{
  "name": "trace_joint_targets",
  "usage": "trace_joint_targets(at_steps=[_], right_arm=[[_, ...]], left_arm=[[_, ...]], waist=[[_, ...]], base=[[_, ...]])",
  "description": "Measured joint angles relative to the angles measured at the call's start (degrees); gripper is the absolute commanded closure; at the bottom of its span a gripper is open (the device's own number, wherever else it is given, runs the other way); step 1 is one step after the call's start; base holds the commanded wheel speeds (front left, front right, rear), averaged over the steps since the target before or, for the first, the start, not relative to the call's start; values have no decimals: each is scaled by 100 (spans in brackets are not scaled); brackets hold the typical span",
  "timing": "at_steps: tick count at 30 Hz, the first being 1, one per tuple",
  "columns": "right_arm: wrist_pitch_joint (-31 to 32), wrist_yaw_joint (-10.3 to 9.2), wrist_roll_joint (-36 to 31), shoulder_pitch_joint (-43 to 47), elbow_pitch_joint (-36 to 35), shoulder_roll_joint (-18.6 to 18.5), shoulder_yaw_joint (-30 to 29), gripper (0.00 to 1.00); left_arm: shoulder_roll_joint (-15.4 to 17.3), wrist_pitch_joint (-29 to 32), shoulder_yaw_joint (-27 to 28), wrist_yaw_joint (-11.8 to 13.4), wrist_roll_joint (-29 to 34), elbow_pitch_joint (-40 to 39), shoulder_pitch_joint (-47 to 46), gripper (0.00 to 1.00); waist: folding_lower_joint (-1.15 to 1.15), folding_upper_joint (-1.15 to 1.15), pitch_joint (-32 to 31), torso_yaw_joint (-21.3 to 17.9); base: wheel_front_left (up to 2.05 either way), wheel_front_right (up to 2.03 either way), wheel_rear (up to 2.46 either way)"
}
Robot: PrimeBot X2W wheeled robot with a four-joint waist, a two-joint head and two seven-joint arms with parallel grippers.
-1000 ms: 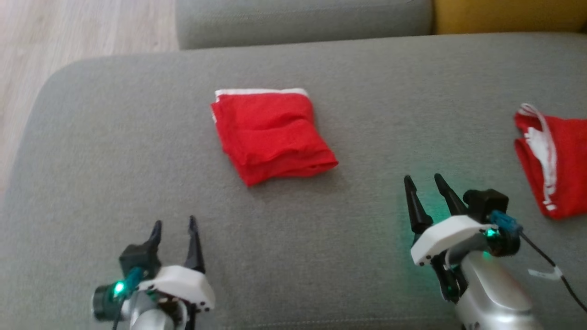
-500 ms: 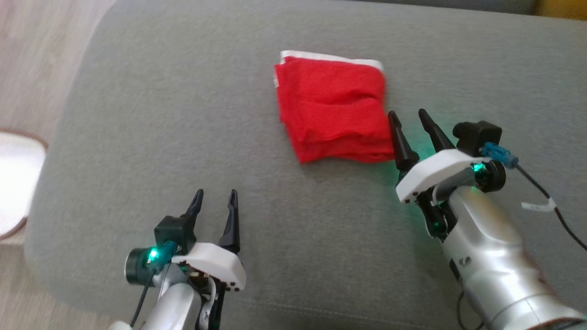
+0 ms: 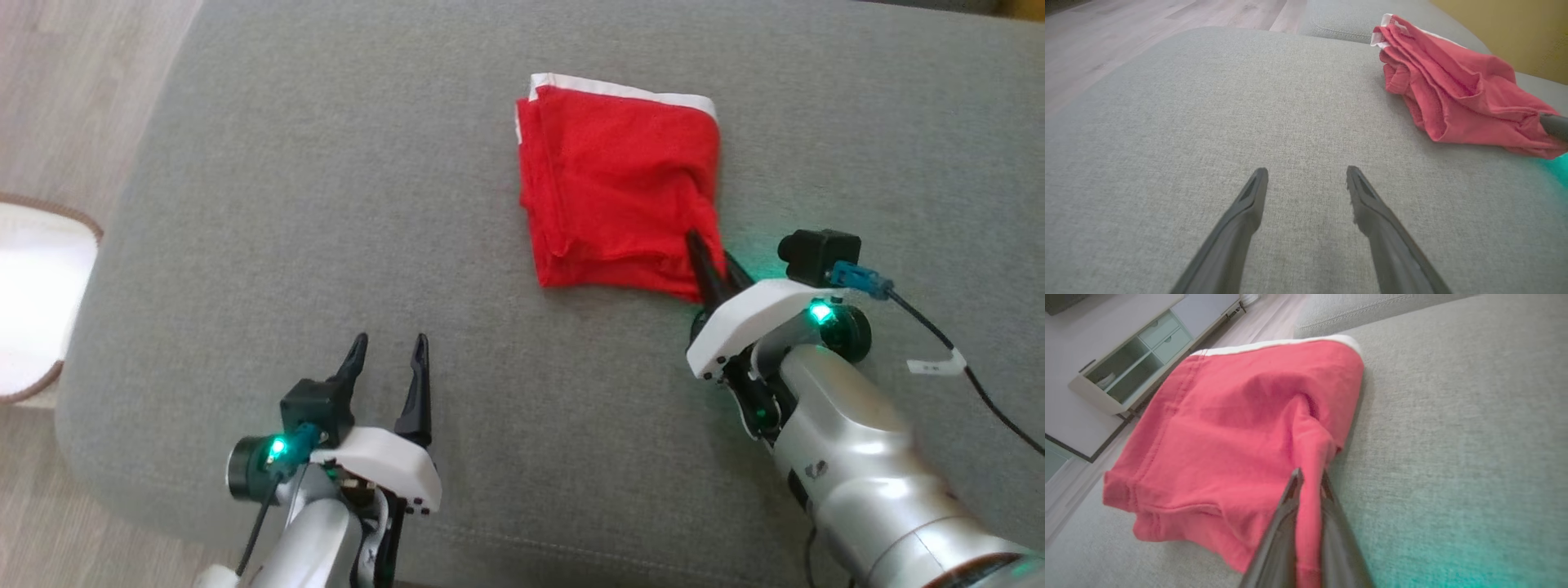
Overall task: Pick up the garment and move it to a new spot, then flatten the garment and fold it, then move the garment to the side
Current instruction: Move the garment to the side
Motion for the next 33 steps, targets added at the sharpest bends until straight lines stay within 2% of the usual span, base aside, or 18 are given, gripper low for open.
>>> trace_joint_targets(at_steps=[6, 10, 14, 18, 24, 25, 33], right_arm=[[-202, 0, 129, 3, 160, 8, 15, 100], [-243, 0, -124, 3, 249, 4, -261, 100], [-244, 0, -622, 13, 46, -48, -533, 100], [-244, 0, -847, 87, -78, -49, -623, 100], [-244, 0, -928, 207, -231, -38, -561, 100], [-244, 0, -928, 207, -231, -38, -561, 100], [-234, 0, -868, 247, -404, -14, -266, 100]], left_arm=[[2, 0, 158, -47, 1, 12, -14, 0], [3, 0, 196, -85, 3, 3, 27, 0], [8, 0, 312, -93, 4, -13, 112, 0], [11, 0, 343, -96, 13, -44, 110, 0], [15, 0, 382, -142, 82, -46, 73, 0], [15, 0, 382, -142, 82, -46, 73, 0], [19, 0, 391, -254, 215, -27, -195, 0]], waist=[[0, 0, -159, -241], [0, 0, -315, -552], [0, 0, -467, -1120], [0, 0, -543, -1674], [0, 0, -570, -2608], [0, 0, -570, -2608], [0, 0, -474, -3809]], base=[[0, 0, 0], [0, 0, 0], [0, 0, 0], [0, 0, 0], [0, 0, 0], [0, 0, 0], [0, 0, 0]])
